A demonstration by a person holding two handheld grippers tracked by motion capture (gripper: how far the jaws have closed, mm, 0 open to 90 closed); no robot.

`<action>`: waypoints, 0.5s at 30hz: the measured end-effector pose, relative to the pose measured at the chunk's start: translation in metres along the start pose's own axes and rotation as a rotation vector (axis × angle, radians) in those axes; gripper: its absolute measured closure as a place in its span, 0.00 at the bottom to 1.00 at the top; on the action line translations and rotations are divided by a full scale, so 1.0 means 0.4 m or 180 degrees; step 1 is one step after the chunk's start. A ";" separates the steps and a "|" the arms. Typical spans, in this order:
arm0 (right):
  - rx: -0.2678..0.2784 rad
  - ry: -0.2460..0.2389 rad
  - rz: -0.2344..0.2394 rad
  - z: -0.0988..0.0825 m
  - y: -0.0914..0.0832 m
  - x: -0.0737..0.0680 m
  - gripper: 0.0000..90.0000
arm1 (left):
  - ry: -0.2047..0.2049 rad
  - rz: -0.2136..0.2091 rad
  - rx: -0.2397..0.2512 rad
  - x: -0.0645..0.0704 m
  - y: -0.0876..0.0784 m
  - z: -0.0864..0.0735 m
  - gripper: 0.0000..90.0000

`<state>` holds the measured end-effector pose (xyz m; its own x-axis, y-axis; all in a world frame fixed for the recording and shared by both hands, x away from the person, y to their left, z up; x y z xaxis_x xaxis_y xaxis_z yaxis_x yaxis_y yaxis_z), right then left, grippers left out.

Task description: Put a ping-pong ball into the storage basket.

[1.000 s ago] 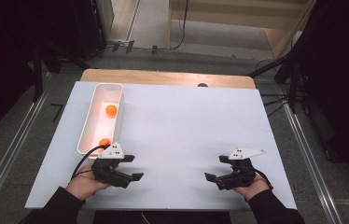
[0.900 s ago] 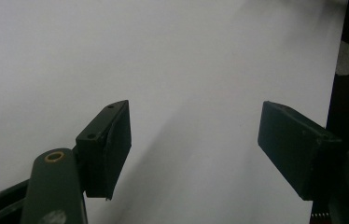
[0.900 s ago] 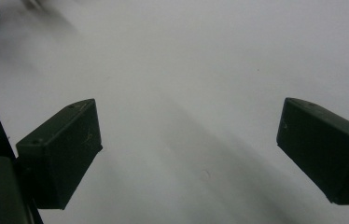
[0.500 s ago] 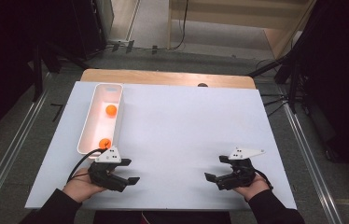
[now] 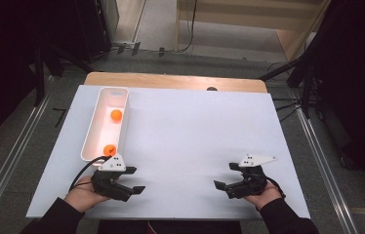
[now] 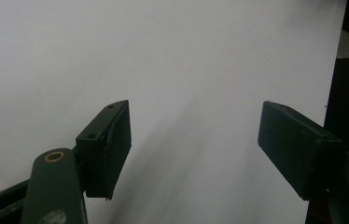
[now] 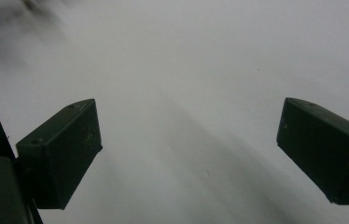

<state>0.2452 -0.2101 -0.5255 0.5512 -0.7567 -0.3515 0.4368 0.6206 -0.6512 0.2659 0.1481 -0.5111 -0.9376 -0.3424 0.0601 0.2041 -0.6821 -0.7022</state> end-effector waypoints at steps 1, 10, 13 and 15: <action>0.0002 -0.0001 0.0002 0.000 0.000 0.000 0.06 | 0.0000 -0.0001 0.0000 0.000 0.000 0.000 0.29; -0.0009 0.0013 0.0003 -0.001 0.000 -0.001 0.06 | 0.0002 0.0000 -0.0003 0.000 0.000 0.000 0.29; -0.0017 0.0008 0.0005 -0.001 0.000 -0.001 0.06 | 0.0005 0.0001 -0.0002 0.000 0.000 0.000 0.29; -0.0017 0.0007 0.0005 -0.001 0.000 -0.001 0.06 | 0.0001 0.0000 -0.0001 0.000 0.000 0.000 0.29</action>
<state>0.2446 -0.2099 -0.5256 0.5504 -0.7562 -0.3540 0.4320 0.6207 -0.6543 0.2658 0.1483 -0.5111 -0.9377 -0.3423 0.0599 0.2041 -0.6820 -0.7023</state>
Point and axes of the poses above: each handheld gripper's, and its own axes: y roughly forward along the jaws, z roughly out of its top, x roughly to its right, the point moved 5 cm from there along y, roughly forward along the jaws, and after that the axes turned 8 degrees about y, right-handed, at the moved point
